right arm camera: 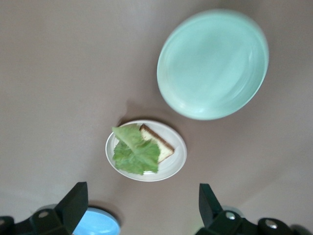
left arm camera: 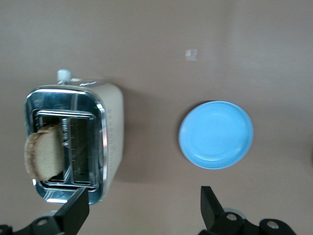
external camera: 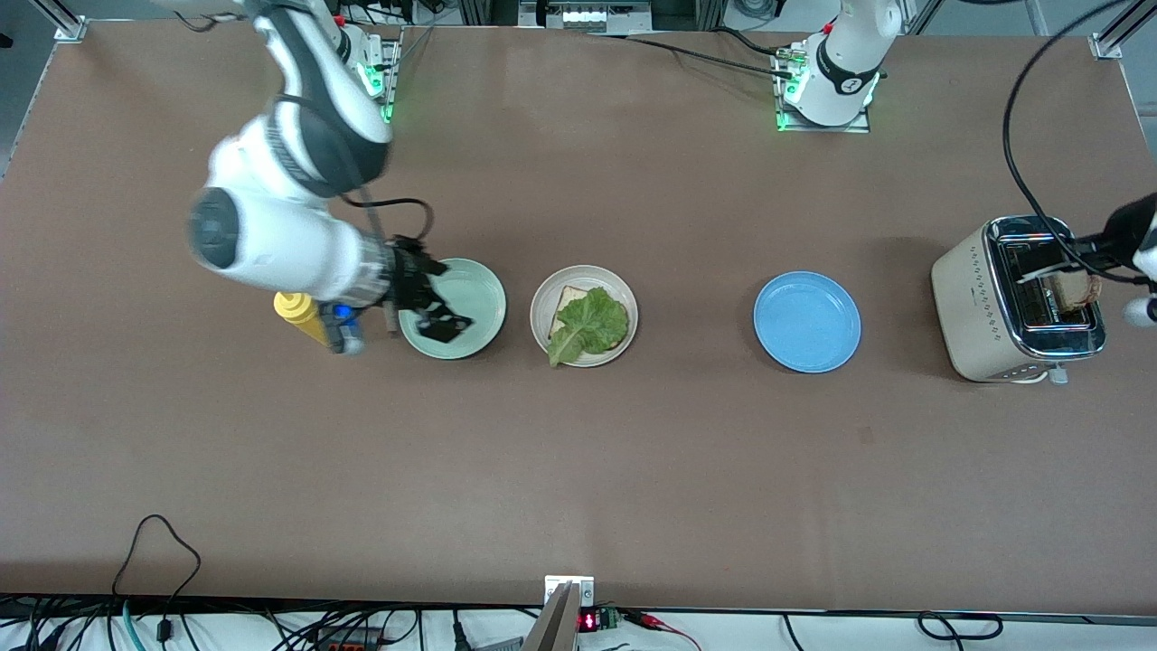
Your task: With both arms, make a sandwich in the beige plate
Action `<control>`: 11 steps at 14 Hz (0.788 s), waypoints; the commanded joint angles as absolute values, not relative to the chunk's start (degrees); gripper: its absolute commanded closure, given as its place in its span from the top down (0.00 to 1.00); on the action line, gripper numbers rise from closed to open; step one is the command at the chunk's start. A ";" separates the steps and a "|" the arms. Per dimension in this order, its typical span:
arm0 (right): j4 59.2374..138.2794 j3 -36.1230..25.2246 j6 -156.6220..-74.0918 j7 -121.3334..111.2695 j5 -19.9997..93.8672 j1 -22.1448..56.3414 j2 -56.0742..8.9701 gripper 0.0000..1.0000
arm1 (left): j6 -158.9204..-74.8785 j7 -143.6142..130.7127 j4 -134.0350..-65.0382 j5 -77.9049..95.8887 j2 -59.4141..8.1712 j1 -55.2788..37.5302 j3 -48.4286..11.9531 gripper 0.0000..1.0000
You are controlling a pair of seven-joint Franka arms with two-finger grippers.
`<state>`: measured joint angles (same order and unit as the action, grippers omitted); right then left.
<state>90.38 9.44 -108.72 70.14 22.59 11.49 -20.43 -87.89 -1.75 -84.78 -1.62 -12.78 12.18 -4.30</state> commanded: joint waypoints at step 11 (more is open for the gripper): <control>91.85 2.64 -90.44 2.34 1.70 -5.26 -6.34 1.00 | -90.44 15.73 -81.73 -6.57 -25.31 27.33 -4.13 1.00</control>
<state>90.57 2.74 -91.58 11.21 4.96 -3.39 -9.42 -91.15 14.54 -83.35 -3.26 -24.32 27.45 -3.71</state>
